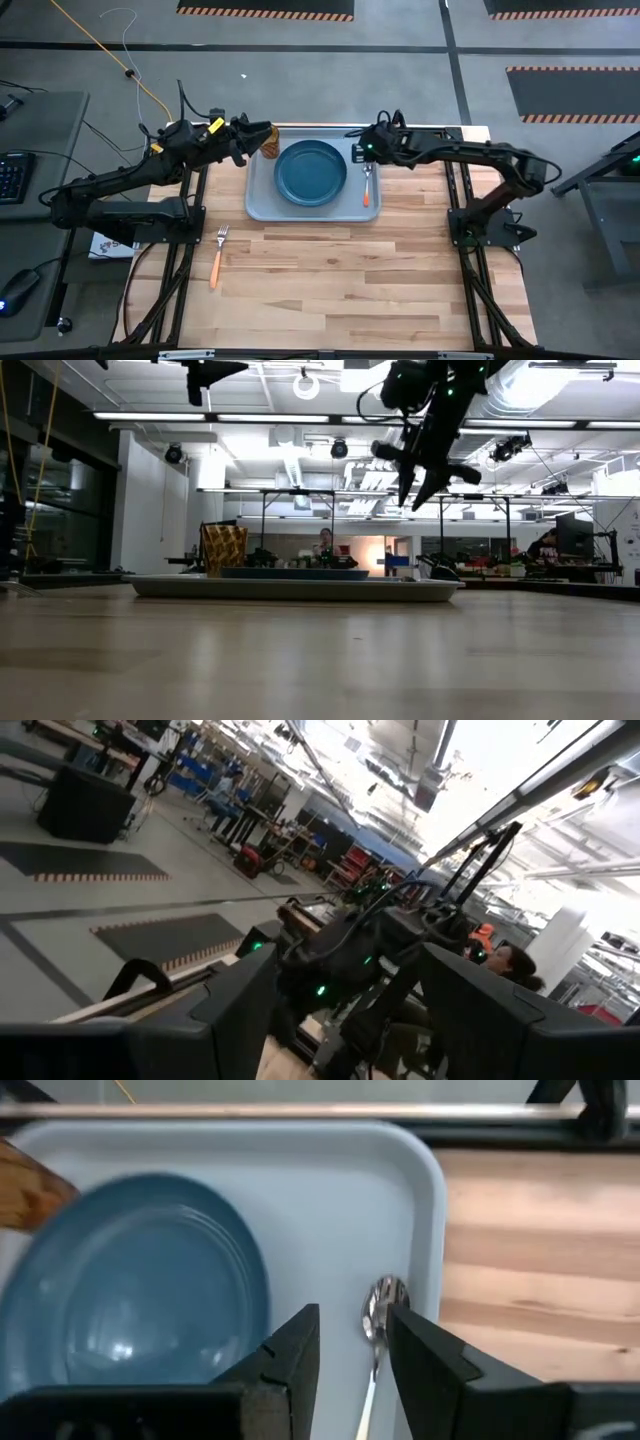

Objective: Pick and place plate/cup/fork/spoon on tray
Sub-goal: Put the fork between the plate and spoon on the tray

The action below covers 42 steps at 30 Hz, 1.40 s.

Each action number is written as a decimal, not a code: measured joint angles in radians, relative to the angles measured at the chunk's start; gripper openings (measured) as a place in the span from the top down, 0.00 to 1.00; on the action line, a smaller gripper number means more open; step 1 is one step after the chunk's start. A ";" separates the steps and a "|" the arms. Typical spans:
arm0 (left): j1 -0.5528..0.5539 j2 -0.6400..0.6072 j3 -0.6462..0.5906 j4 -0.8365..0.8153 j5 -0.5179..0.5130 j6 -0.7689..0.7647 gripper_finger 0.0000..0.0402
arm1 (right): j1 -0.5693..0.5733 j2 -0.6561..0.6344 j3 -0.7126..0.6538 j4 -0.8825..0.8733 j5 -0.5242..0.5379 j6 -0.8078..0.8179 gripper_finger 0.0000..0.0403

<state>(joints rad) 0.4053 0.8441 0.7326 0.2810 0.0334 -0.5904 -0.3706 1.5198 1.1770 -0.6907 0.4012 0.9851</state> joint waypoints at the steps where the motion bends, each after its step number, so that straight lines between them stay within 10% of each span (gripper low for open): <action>1: 0.000 0.000 0.000 -0.005 0.000 0.000 0.42 | 0.000 -0.011 0.000 0.000 0.003 -0.001 0.73; 20: 0.000 0.000 0.000 -0.008 0.000 0.000 0.42 | 0.009 -0.341 -0.164 -0.003 -0.122 -0.262 0.73; 31: 0.000 0.000 0.000 -0.008 0.000 0.000 0.42 | 0.073 -0.789 -0.621 0.573 -0.205 -0.130 0.73; 42: 0.000 0.000 -0.001 -0.008 0.000 0.000 0.42 | 0.109 -0.796 -0.649 0.887 -0.405 -0.133 0.73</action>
<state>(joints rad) 0.4049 0.8444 0.7319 0.2726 0.0338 -0.5907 -0.2615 0.7243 0.5277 0.1962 -0.0042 0.8525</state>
